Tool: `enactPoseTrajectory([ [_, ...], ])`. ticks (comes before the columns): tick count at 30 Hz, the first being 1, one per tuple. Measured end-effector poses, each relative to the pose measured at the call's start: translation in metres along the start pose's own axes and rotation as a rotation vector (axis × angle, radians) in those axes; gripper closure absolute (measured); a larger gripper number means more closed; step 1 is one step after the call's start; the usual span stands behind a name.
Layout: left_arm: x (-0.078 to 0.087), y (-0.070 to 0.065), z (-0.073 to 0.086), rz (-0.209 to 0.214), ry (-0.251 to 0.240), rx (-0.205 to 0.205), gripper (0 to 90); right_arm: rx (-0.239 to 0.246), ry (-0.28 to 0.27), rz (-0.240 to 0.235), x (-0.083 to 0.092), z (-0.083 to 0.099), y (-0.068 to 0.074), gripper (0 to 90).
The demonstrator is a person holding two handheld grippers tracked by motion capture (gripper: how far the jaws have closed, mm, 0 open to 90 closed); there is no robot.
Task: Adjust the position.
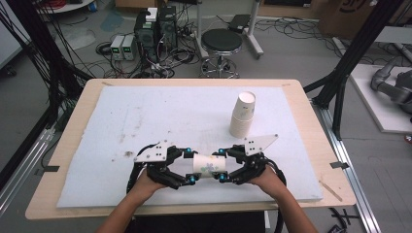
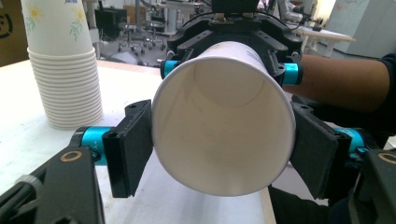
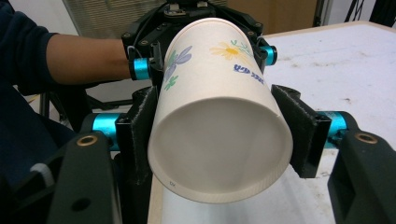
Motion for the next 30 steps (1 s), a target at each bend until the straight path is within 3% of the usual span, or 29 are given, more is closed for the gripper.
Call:
enactPoseTrajectory([
  [4, 0.003, 0.001, -0.001, -0.007, 0.015, 0.006, 27.8, -0.052, 0.005, 0.016, -0.001, 0.0, -0.002, 21.4],
  [8, 0.006, 0.002, -0.002, -0.013, 0.047, 0.001, 27.9, -0.051, 0.01, 0.026, 0.0, 0.0, -0.002, 21.1],
  [15, 0.011, 0.006, -0.009, -0.026, 0.178, -0.016, 27.9, -0.013, 0.033, 0.069, 0.002, -0.007, 0.001, 21.1],
  [20, 0.015, 0.01, -0.014, -0.016, 0.315, -0.028, 27.9, 0.019, 0.068, 0.124, -0.001, -0.009, -0.002, 21.1],
  [30, 0.015, 0.017, -0.03, 0.002, 0.509, -0.084, 28.3, 0.052, 0.146, 0.151, -0.011, -0.014, -0.004, 21.1],
])
Point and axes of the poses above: each handheld gripper's, and its own axes: x roughly backward along the jaws, z roughly out of its underside, y roughly to its left, the point moved 8 cm from there along -x, roughly forward along the jaws, and after that the axes turned 5 degrees about -x, right-handed, at the moved point
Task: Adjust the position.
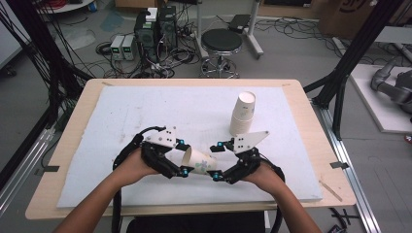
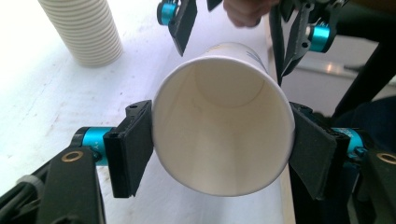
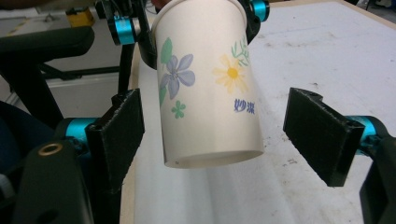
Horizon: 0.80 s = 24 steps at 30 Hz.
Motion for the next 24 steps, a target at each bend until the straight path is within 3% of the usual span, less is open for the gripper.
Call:
enactPoseTrajectory([
  [6, 0.001, 0.003, -0.007, 0.0, 0.093, -0.03, 28.2, 0.043, 0.055, 0.041, -0.001, -0.005, -0.003, 21.1],
  [16, -0.004, 0.008, -0.015, -0.011, 0.249, -0.061, 28.2, 0.147, 0.192, 0.094, -0.011, -0.012, -0.005, 21.1],
  [24, -0.008, 0.008, -0.014, -0.017, 0.321, -0.066, 28.3, 0.165, 0.255, 0.096, -0.019, -0.011, -0.005, 21.3],
])
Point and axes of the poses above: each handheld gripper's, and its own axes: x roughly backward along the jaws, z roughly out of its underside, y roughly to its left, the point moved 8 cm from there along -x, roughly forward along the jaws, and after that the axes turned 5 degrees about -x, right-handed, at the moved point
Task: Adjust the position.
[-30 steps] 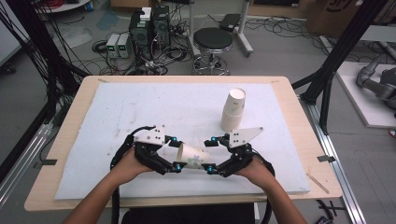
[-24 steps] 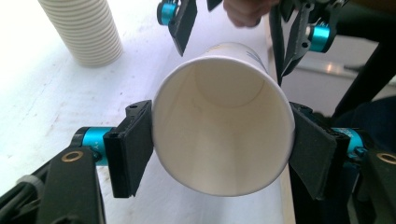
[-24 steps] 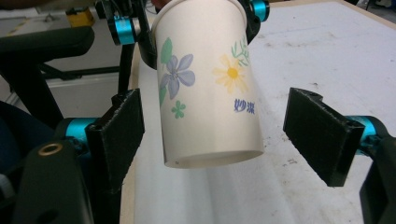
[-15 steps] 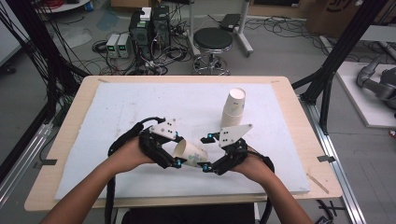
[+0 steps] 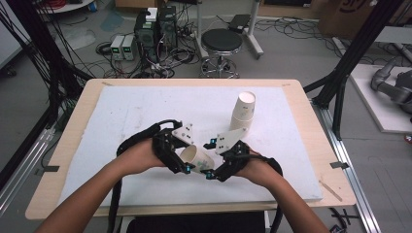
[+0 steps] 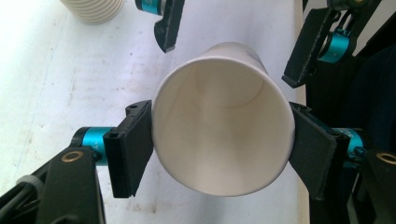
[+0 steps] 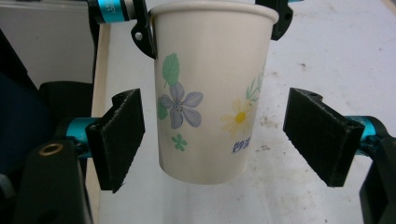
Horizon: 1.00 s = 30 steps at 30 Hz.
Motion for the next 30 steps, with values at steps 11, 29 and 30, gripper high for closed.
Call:
enactPoseTrajectory([
  [11, -0.003, -0.001, -0.005, -0.001, 0.043, -0.011, 28.3, 0.02, 0.075, -0.013, -0.015, -0.002, 0.002, 25.0],
  [29, -0.005, -0.003, -0.002, 0.004, 0.035, -0.007, 29.1, 0.004, 0.092, -0.046, -0.022, 0.002, 0.003, 35.0],
  [30, -0.005, -0.003, -0.003, 0.003, 0.035, -0.008, 29.3, 0.003, 0.092, -0.044, -0.022, 0.002, 0.003, 35.2],
])
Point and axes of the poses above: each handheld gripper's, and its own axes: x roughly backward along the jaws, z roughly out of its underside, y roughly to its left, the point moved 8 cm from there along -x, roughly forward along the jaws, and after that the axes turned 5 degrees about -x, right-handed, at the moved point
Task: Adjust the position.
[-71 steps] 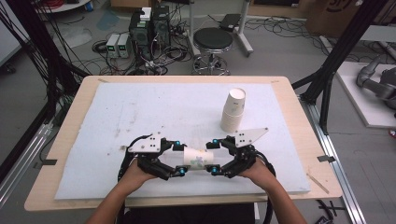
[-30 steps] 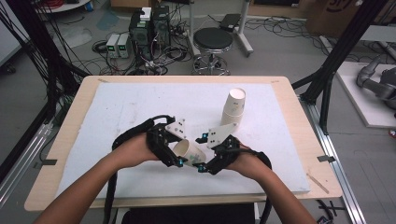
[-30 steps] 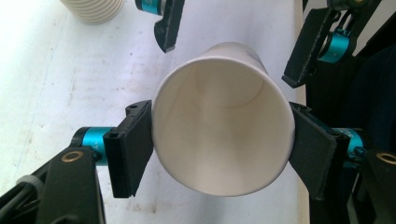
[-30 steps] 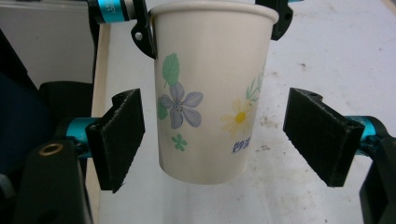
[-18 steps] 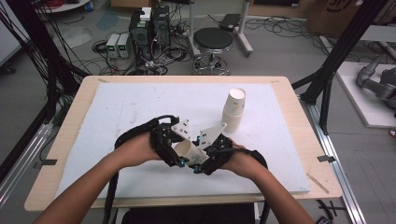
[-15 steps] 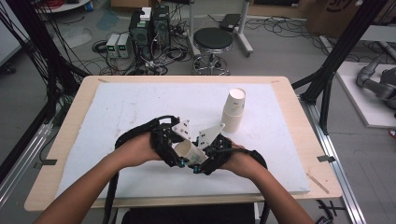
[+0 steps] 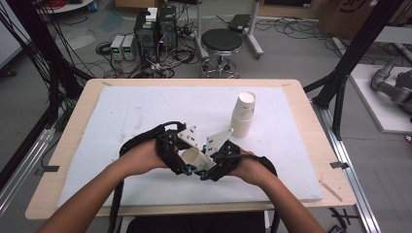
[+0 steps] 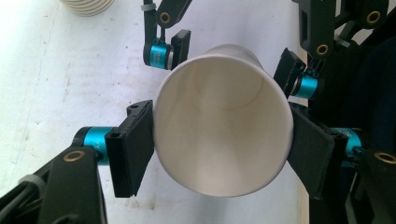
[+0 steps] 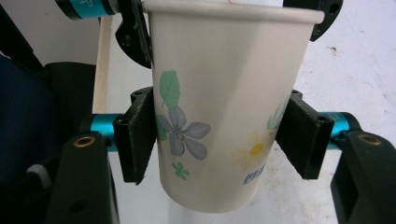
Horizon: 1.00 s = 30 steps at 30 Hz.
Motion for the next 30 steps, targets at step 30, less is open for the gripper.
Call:
enactPoseTrajectory([
  [30, 0.037, 0.02, 0.043, -0.171, -0.596, 0.296, 18.1, -0.13, -0.176, 0.1, 0.035, 0.039, -0.019, 34.4],
])
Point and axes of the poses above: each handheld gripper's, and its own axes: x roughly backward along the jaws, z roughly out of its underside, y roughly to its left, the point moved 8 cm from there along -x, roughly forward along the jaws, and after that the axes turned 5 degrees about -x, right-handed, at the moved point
